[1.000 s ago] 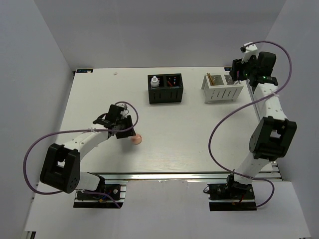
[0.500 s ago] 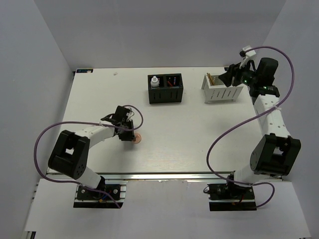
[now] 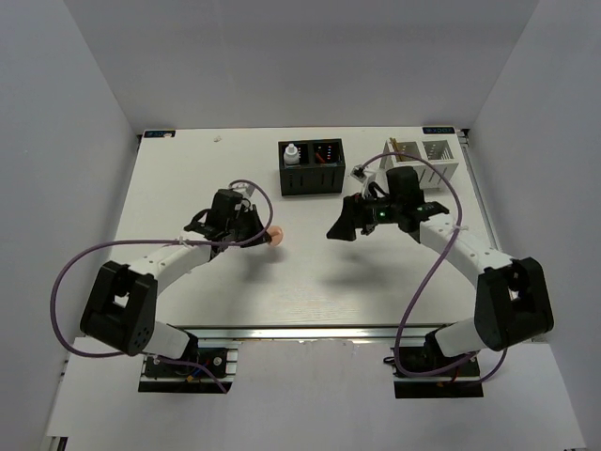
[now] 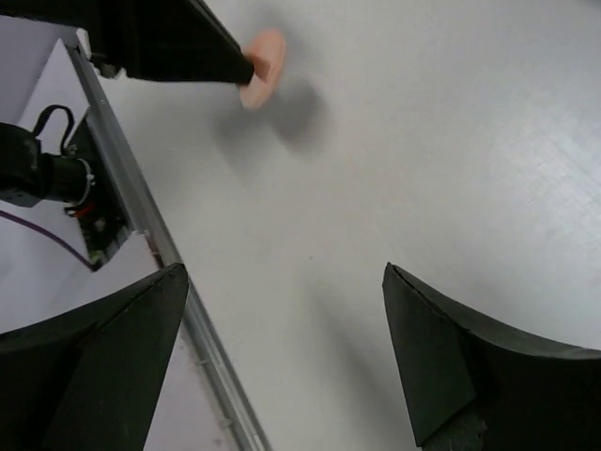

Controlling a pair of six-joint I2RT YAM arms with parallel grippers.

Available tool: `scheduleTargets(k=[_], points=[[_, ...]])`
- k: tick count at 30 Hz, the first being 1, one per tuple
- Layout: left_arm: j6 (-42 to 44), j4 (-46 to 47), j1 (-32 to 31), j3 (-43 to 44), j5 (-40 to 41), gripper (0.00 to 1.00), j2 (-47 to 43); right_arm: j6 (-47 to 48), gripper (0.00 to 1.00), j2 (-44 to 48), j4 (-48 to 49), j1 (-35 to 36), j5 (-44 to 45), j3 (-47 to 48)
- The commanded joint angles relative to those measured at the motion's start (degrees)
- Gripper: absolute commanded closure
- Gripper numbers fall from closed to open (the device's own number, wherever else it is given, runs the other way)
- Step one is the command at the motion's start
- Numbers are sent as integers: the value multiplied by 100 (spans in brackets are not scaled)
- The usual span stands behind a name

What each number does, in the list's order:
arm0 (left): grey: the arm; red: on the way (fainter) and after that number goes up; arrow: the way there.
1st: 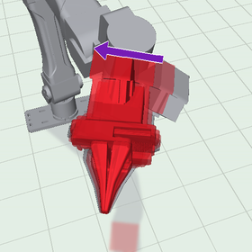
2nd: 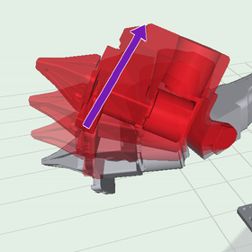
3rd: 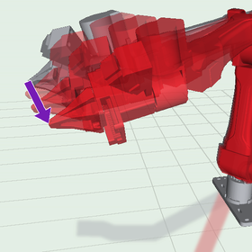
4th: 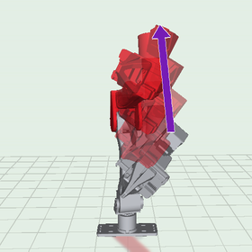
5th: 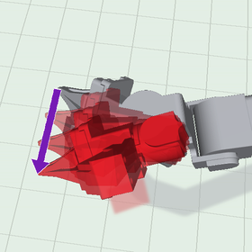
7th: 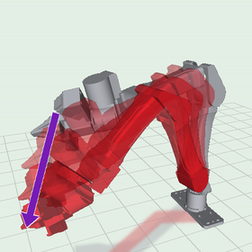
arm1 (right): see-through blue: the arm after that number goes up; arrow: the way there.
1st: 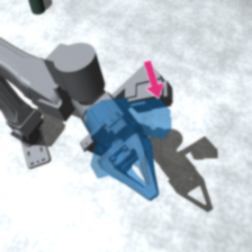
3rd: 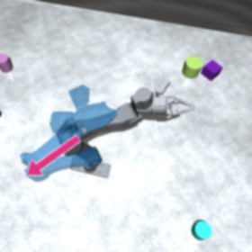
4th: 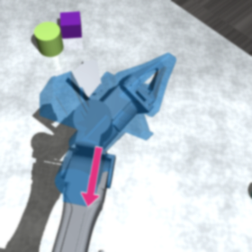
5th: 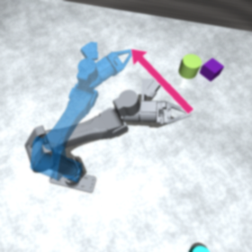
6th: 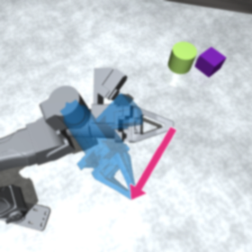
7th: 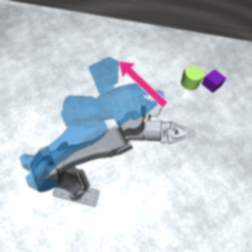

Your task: Organize the makeup

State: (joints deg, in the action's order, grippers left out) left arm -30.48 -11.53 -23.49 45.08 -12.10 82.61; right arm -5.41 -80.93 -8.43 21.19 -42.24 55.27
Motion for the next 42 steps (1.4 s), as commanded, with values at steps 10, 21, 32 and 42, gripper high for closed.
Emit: scheduleTargets(k=[10,21,32,42], points=[[-916,1513,-551,211,-583,100,-368,-1639,18,-1021,895,684,-206,1047],[-1100,1680,-798,414,-478,100,-351,-1516,30,-1277,667,931,278,1153],[-1162,1759,-833,388,-364,30,-473,-1156,90,-1250,746,922,479,1311],[-1048,1531,-816,265,120,2,-992,39,100,-969,359,-1097,1752,2049]])
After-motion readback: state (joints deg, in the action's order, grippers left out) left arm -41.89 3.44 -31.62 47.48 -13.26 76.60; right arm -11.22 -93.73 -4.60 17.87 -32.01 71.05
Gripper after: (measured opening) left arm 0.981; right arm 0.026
